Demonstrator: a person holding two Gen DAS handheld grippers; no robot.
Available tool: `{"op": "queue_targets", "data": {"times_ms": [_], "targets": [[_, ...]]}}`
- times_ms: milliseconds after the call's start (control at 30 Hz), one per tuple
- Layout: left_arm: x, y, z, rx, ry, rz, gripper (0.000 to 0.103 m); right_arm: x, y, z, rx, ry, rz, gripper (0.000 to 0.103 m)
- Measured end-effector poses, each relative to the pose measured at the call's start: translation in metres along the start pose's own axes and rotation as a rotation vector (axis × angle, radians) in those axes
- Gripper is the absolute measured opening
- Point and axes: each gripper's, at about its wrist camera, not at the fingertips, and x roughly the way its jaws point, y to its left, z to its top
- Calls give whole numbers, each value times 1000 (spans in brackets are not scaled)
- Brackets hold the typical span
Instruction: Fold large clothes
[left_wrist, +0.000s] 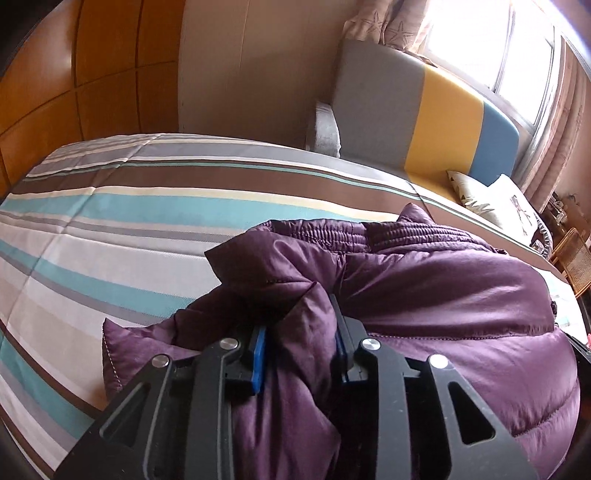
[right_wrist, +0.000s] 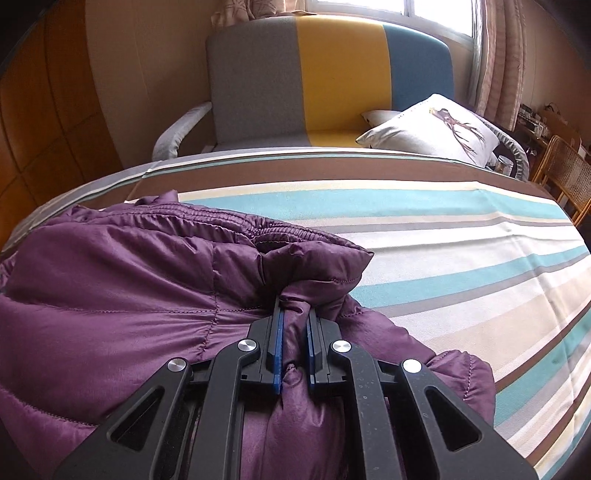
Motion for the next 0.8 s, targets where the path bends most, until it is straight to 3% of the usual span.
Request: {"op": "queue_targets", "data": {"times_ms": [133, 200, 267, 367, 467, 533, 633, 700, 800], "targets": [[-2, -1, -1, 3, -4, 7, 31, 0, 1, -1, -1, -6, -7, 8], [-8, -3, -1, 4, -9, 36, 42, -1, 3, -1, -5, -8, -14, 8], [-21, -6, -2, -4, -29, 100, 72, -1, 4, -1, -5, -9, -18, 8], [-53, -12, -2, -23, -110, 77, 76, -2, 6, -2, -8, -12, -24, 10], [-87, -38, 1, -14, -214, 43, 84, -2, 7, -1, -7, -13, -24, 10], [-96, -65, 9, 12, -240, 17, 85, -3, 7, -2, -6, -15, -25, 10], [-81, -98, 22, 58, -207, 4, 85, -3, 7, -1, -5, -16, -27, 10], [-58, -116, 26, 100, -172, 37, 85, -3, 7, -2, -6, -16, -27, 10], [-6, -124, 22, 135, -39, 81, 83, -3, 5, -2, 0, -17, -24, 10]]}}
